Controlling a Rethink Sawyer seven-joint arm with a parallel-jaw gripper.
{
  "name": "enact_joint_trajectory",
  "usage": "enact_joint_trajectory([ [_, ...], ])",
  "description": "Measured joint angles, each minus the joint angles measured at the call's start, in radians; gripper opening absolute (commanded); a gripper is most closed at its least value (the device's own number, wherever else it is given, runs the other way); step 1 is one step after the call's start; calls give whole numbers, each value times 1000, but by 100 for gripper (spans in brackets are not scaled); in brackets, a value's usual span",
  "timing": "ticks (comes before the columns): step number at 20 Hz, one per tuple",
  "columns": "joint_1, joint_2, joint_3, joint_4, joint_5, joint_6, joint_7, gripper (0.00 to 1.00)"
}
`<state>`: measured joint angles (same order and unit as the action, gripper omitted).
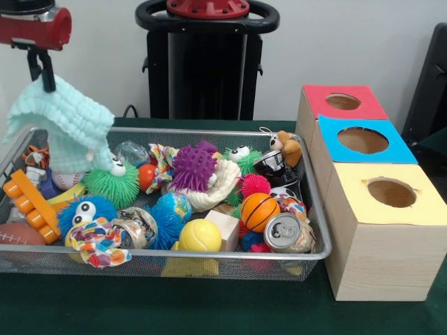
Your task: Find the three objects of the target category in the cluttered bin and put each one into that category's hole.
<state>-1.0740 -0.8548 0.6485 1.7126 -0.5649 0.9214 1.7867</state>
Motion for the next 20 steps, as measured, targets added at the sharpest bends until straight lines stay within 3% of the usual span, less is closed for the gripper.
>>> enact_joint_trajectory([
  [10, 7, 33, 11, -100, -11, 12, -53, 0],
  [11, 12, 40, 11, -110, -12, 12, -53, 100],
  [20, 14, 39, 11, -111, -12, 13, -53, 100],
])
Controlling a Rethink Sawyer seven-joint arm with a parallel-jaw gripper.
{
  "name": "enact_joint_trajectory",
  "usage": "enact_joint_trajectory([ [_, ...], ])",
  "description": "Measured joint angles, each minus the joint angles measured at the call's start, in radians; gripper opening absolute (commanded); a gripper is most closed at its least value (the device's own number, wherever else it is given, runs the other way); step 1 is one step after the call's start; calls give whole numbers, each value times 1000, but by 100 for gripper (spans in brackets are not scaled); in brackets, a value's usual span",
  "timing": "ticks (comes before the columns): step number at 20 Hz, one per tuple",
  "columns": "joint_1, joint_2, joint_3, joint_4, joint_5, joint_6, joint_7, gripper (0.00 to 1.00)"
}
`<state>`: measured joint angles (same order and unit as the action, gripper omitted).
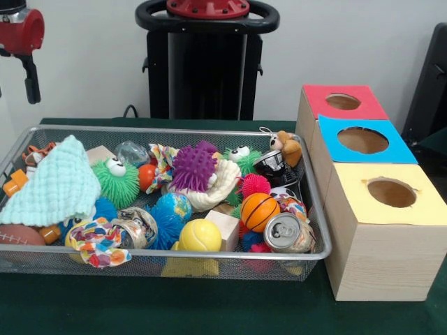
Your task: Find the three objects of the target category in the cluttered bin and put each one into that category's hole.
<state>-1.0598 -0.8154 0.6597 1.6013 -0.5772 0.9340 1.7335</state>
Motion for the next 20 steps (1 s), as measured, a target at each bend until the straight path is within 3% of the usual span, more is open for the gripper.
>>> enact_joint_trajectory([
  [12, 0, -15, 0, 16, 7, 0, 0, 100],
  [20, 7, -50, 0, 101, 21, 0, 0, 100],
])
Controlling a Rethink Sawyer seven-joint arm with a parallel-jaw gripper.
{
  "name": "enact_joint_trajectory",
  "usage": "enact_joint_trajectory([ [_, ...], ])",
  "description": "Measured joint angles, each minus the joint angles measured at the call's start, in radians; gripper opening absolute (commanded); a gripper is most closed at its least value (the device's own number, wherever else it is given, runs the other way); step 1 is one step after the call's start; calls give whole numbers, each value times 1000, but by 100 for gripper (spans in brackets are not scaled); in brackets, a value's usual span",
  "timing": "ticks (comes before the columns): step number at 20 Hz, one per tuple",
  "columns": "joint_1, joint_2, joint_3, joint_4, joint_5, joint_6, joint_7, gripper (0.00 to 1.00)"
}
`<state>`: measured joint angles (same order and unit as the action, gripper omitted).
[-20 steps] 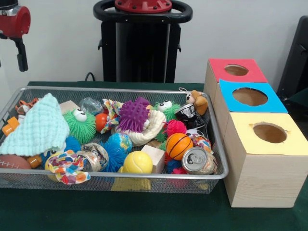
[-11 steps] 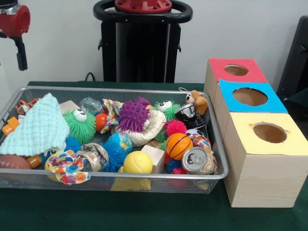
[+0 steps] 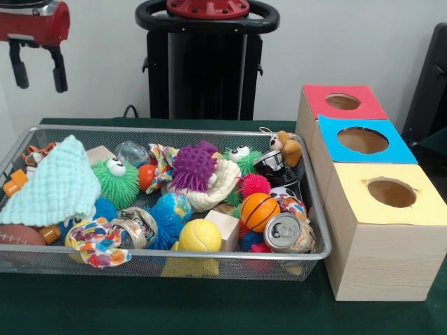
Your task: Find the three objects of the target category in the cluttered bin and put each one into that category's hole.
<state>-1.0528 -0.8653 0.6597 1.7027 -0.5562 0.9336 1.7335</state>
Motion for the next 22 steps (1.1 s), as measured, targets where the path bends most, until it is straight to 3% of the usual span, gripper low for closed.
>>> enact_joint_trajectory([
  [6, 12, -2, 0, 63, -1, -24, 0, 100],
  [14, 38, -1, -7, 139, -3, -136, 0, 100],
  [22, 53, 4, -17, 177, -5, -192, 0, 100],
])
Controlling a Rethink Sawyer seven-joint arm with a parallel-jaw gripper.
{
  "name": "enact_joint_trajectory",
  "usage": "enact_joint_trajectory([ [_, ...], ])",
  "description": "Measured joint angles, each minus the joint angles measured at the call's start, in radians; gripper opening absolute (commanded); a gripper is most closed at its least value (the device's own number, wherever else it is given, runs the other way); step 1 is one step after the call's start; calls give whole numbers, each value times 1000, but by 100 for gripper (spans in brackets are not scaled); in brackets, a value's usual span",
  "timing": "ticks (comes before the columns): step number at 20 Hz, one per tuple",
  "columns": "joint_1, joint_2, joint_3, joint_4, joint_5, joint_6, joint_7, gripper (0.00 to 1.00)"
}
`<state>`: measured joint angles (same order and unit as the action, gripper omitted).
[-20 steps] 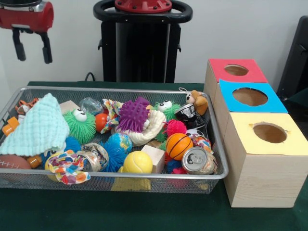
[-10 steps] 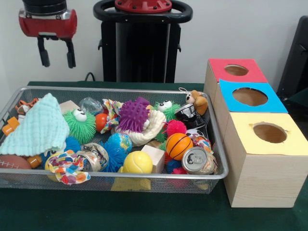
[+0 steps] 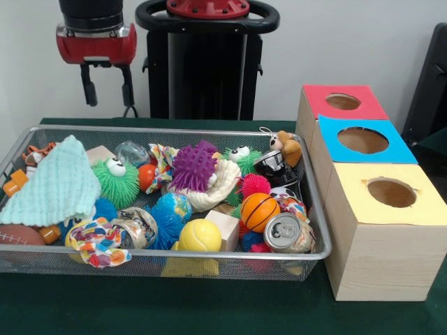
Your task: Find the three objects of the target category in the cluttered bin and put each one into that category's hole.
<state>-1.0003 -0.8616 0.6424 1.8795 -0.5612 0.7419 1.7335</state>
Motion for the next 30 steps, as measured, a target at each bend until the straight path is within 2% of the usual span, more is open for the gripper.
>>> enact_joint_trajectory([
  [14, 46, 85, -89, 14, -18, -139, 0, 100],
  [25, 102, 213, -176, 13, -70, -250, 0, 100],
  [30, 124, 244, -206, 13, -74, -279, 0, 100],
])
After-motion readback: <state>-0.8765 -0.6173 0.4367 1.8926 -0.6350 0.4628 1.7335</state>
